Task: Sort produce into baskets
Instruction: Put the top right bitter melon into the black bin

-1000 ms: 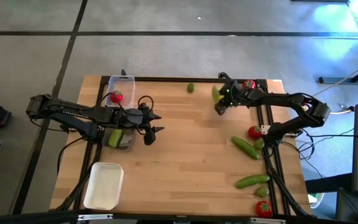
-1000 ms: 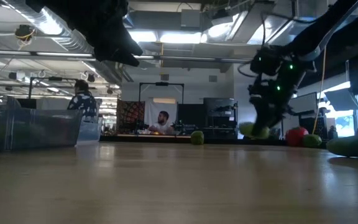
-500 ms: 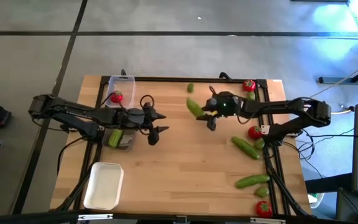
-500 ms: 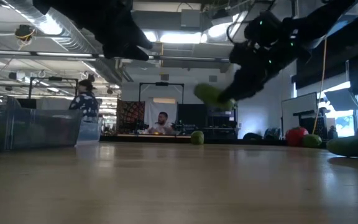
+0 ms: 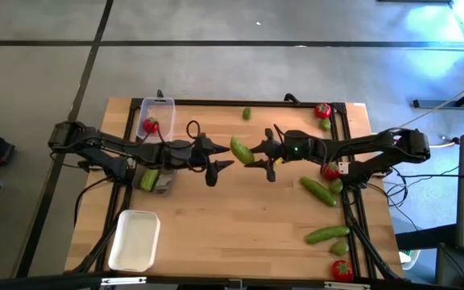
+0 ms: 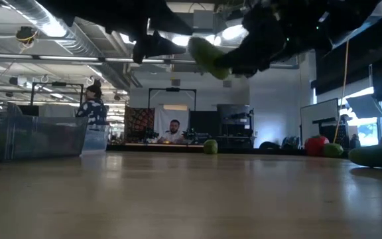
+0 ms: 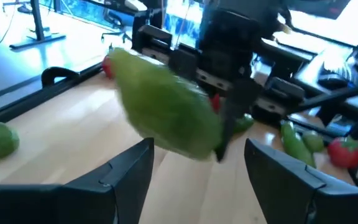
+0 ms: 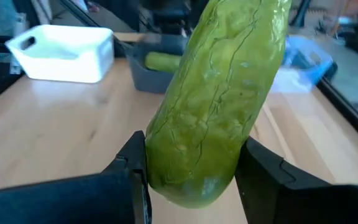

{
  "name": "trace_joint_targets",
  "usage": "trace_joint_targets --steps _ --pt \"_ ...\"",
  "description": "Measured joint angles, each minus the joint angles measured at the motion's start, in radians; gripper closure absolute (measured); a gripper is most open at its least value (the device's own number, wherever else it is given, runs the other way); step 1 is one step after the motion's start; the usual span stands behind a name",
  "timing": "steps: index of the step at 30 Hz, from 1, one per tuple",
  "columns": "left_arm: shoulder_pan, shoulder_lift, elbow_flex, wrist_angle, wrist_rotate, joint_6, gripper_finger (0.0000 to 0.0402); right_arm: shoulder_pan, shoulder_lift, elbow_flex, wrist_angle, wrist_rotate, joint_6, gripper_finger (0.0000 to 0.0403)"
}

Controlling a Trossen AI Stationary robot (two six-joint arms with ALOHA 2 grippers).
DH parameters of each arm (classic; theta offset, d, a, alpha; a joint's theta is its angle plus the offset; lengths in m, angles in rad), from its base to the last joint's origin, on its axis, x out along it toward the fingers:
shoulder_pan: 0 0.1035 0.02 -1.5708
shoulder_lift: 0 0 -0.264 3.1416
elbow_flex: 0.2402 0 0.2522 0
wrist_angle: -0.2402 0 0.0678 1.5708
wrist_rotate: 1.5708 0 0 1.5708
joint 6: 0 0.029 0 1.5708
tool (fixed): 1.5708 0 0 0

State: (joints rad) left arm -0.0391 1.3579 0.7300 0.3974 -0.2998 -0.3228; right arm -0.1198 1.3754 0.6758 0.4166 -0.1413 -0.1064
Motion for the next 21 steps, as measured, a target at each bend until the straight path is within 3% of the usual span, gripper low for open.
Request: trace_joint_targets --steps 5,21 --pt "-0.002 0.002 0.0 0.045 0.003 -0.015 0.0155 0.041 0.0 0.0 0.064 0.001 -0.03 0.0265" --pt "-0.007 0.107 0.0 0.401 0.191 0.064 0.0155 0.097 0.0 0.0 0.224 -0.009 -0.033 0.0264"
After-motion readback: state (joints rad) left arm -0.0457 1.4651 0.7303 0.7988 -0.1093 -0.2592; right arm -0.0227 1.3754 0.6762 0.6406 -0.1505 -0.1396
